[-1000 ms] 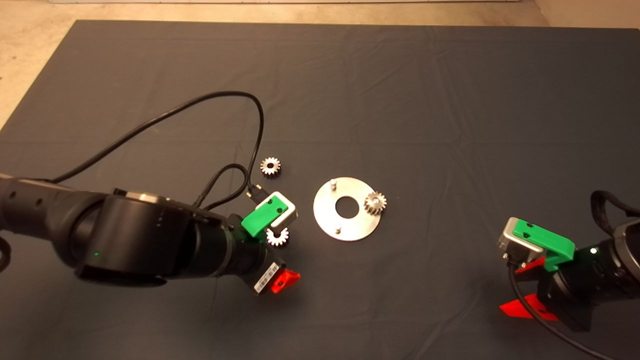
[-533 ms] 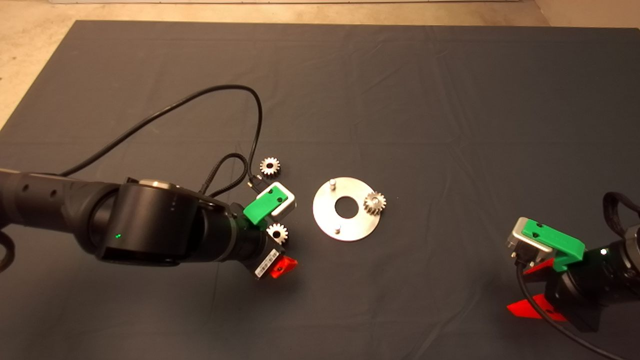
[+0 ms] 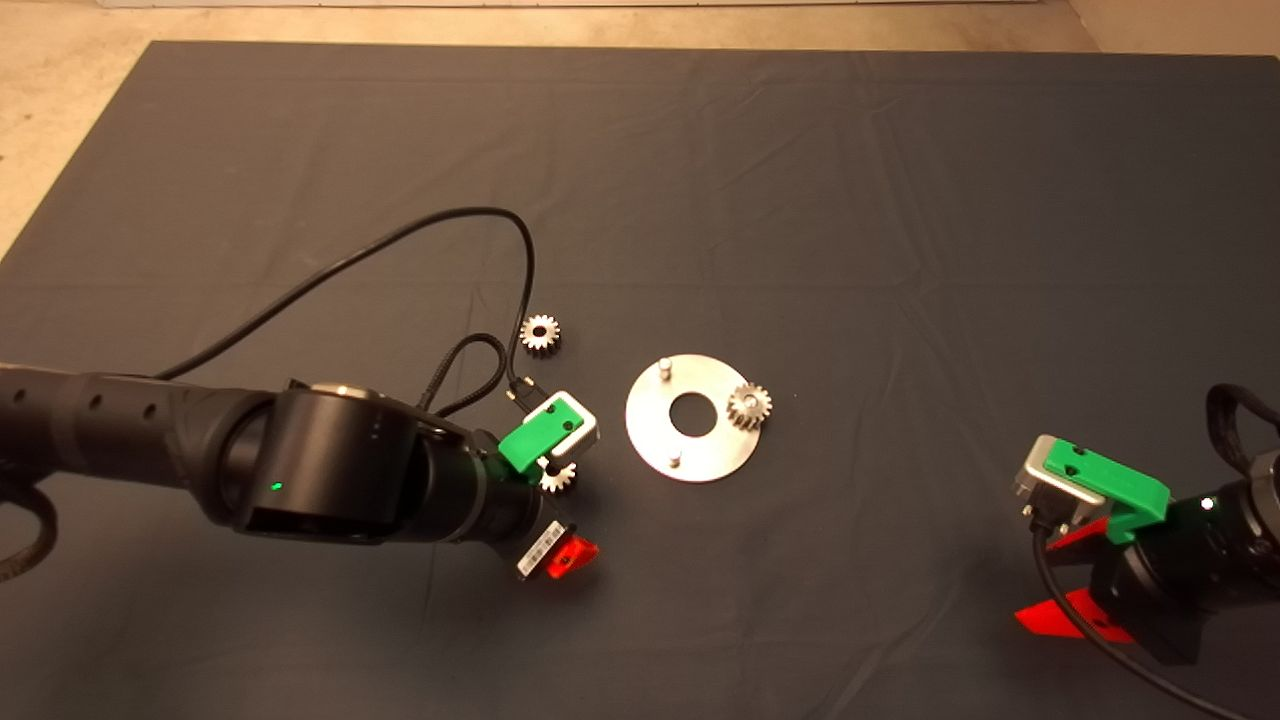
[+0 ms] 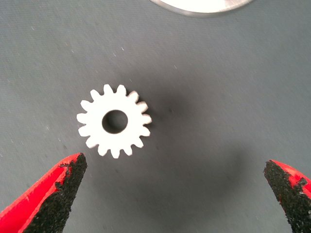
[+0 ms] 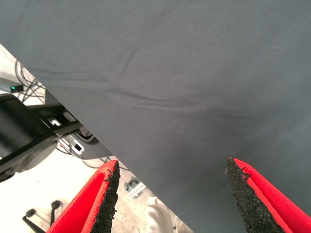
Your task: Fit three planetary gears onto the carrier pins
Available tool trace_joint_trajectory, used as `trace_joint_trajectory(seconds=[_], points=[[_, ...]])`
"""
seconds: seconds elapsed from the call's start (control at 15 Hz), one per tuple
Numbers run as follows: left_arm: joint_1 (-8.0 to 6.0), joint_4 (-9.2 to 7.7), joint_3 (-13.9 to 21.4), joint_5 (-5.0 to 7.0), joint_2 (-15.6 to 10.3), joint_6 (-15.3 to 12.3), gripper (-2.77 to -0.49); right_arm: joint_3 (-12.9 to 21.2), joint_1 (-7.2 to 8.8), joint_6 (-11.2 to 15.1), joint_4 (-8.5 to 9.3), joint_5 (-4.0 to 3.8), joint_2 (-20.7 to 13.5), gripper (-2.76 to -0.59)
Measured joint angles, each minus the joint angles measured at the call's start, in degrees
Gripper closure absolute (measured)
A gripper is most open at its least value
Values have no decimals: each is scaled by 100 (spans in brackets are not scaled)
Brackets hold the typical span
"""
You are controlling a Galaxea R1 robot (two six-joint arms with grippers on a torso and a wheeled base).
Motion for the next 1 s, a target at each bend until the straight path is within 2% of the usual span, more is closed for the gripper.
trace_joint_trajectory(seconds=[0.47,0.67,0.73,1.0], points=[[-7,-2,-210,0,77,348,-264,15,-259,-4,1,-1,-2,-161],[-16,9,-360,-2,83,426,-264,15,-518,-4,1,0,-1,-161],[-16,9,-373,-2,83,433,-264,15,-562,-5,1,-1,-2,-161],[-16,9,-375,-2,82,453,-256,15,-562,-5,1,3,0,-161]])
